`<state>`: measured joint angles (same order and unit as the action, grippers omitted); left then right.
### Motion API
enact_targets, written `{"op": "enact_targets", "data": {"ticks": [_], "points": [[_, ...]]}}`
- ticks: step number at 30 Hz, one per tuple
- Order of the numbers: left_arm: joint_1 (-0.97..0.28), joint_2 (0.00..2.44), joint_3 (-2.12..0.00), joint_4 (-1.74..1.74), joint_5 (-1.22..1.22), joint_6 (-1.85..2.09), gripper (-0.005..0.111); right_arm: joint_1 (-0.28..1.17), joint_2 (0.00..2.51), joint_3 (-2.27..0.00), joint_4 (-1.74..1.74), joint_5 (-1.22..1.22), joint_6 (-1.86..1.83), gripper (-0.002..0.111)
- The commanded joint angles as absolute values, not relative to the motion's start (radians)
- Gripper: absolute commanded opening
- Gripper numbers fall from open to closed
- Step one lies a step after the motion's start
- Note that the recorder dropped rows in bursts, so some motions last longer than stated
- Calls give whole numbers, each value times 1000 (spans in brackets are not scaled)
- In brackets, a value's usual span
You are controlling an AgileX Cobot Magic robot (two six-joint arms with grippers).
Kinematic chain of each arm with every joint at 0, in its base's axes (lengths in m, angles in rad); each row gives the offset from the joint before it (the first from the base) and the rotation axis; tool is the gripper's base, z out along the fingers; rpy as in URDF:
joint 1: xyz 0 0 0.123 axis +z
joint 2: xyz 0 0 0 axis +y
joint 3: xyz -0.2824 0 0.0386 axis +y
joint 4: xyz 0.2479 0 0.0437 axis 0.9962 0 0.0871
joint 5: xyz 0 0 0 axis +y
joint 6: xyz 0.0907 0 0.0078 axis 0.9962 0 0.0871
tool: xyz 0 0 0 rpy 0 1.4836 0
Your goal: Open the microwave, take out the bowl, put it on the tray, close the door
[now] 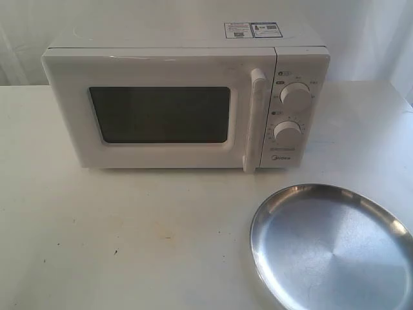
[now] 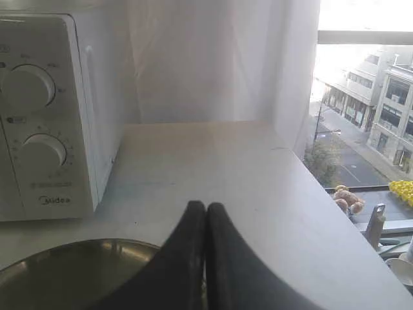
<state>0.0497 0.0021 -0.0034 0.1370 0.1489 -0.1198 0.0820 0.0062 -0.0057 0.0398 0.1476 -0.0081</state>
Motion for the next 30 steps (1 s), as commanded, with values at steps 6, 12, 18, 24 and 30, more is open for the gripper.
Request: {"op": "enact_targets", "data": {"ticks": [6, 12, 18, 24, 30], "points": [[47, 0, 0, 135, 149, -125, 0, 78, 0, 0, 52, 7, 101, 0], [47, 0, 0, 135, 149, -125, 0, 78, 0, 0, 52, -170, 464, 0], [47, 0, 0, 135, 149, -125, 0, 78, 0, 0, 52, -290, 535, 0], [47, 0, 0, 135, 149, -125, 0, 78, 0, 0, 52, -315, 657, 0], [47, 0, 0, 135, 149, -125, 0, 80, 0, 0, -24, -332, 688, 0]]}}
